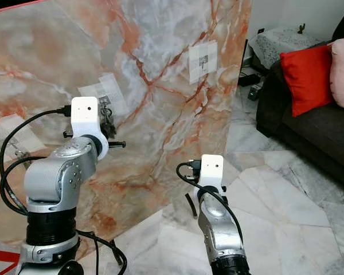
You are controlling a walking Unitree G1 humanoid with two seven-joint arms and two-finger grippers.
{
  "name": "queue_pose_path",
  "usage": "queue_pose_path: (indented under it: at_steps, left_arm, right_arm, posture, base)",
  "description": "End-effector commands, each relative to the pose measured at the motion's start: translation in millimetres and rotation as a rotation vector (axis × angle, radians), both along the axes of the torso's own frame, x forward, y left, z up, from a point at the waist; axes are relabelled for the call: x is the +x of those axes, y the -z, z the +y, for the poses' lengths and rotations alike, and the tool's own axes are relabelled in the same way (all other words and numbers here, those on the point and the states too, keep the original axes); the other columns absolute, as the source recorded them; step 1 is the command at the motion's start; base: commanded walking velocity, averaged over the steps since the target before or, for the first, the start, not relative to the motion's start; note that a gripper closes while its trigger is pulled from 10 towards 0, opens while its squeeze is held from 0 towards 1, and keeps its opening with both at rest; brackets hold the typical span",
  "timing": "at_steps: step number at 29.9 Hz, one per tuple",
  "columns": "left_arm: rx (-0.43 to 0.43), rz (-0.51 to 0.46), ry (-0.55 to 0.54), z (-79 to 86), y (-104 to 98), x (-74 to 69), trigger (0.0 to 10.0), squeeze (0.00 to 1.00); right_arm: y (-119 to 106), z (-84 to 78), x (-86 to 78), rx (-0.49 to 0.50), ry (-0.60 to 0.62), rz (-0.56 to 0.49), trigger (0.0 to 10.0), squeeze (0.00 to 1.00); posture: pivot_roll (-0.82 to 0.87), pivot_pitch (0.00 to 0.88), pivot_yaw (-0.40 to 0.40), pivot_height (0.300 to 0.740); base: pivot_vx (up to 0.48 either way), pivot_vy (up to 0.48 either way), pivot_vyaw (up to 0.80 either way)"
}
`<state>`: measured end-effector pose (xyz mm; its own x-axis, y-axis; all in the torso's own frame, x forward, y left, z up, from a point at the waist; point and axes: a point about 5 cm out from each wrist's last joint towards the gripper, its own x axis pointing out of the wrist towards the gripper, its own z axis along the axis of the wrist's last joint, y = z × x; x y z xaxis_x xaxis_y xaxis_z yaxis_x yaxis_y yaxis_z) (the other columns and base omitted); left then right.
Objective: Hang keys on a hook
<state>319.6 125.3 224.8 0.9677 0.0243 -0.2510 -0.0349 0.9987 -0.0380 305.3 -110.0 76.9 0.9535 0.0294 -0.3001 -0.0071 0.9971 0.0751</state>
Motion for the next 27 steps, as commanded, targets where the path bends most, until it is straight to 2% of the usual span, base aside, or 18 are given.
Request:
queue_pose_path:
  at_steps: [1, 11, 18, 27]
  left_arm:
    - [0.003, -0.022, 0.018, -6.4, -4.9, 1.2, 10.0, 0.0]
    - [-0.009, -0.01, -0.008, -9.2, -2.1, 1.3, 10.0, 0.0]
    - [0.015, -0.011, 0.02, -11.7, -0.4, 2.7, 10.0, 0.0]
    - [0.039, -0.039, -0.005, -5.4, -5.3, 6.0, 10.0, 0.0]
  right_arm:
    - [3.2, 4.0, -2.3, 0.007, -0.003, 0.012, 10.0, 0.0]
    - [3.0, 5.1, -2.7, 0.01, -0.001, 0.011, 10.0, 0.0]
    - [3.1, 5.5, -2.6, 0.011, -0.001, 0.012, 10.0, 0.0]
    - [3.1, 5.4, -2.5, 0.012, 0.0, 0.012, 10.0, 0.0]
  posture:
    - [0.1, 0.038, 0.06, 0.74]
    - [0.1, 0.04, 0.064, 0.74]
    - [0.1, 0.038, 0.066, 0.74]
    - [0.1, 0.039, 0.065, 0.74]
  base:
    - [0.0, 0.0, 0.0]
    - [0.0, 0.0, 0.0]
    - [0.0, 0.0, 0.0]
    - [0.0, 0.0, 0.0]
